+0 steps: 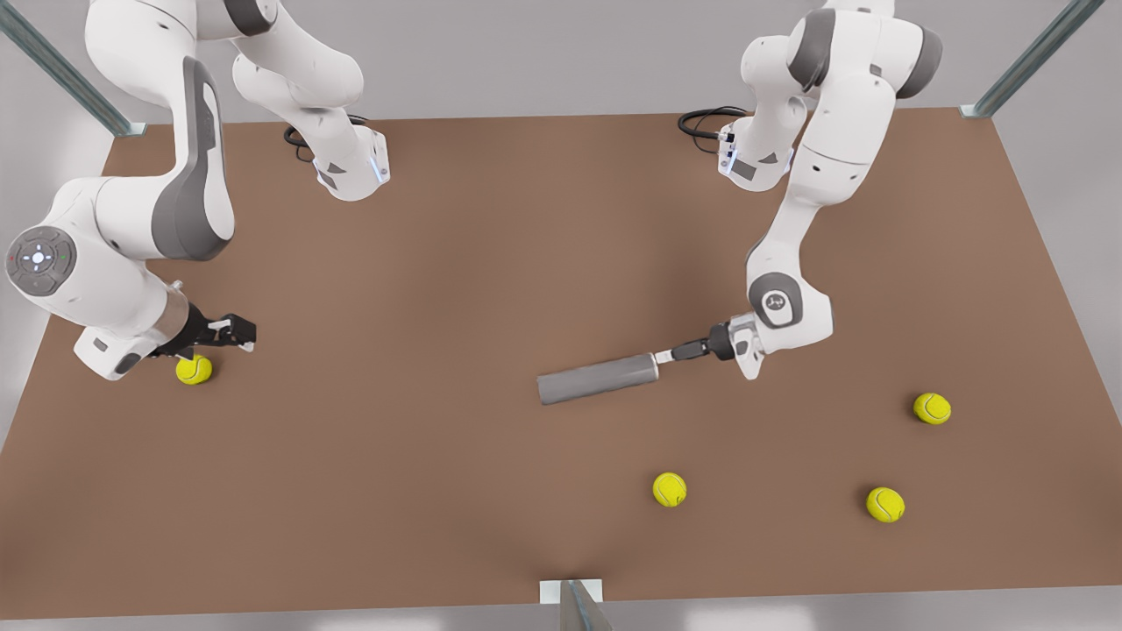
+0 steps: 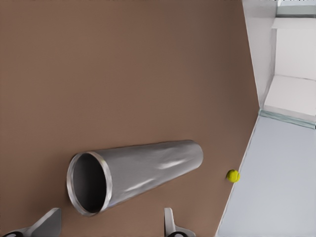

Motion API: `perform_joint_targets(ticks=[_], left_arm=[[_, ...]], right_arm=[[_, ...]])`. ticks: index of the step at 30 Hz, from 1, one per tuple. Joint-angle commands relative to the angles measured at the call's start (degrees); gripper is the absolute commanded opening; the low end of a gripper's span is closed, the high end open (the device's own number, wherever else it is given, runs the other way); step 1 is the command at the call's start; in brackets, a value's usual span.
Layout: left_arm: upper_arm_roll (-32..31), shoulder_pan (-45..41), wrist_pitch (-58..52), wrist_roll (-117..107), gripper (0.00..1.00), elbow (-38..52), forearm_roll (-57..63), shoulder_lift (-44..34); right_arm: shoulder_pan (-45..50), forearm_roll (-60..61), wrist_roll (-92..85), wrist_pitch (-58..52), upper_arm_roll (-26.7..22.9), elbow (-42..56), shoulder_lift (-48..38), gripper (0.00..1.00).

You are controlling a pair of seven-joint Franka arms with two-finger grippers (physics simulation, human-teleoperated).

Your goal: Put the tennis tube upright

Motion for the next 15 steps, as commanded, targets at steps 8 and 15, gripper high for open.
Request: perform_joint_targets(ticks=[8, 15], left_arm=[[-0.1, -0.6, 0.0, 1.4, 0.99, 3.9, -2.8, 4.0], [-0.6, -1.0, -0.1, 2.5, 0.99, 5.5, -2.7, 5.5]], right_arm=[[-0.6, 0.0, -0.3, 0.5, -0.2, 0.1, 0.3, 1.0], [-0.7, 0.0, -0.2, 0.5, -0.2, -0.1, 0.5, 1.0]])
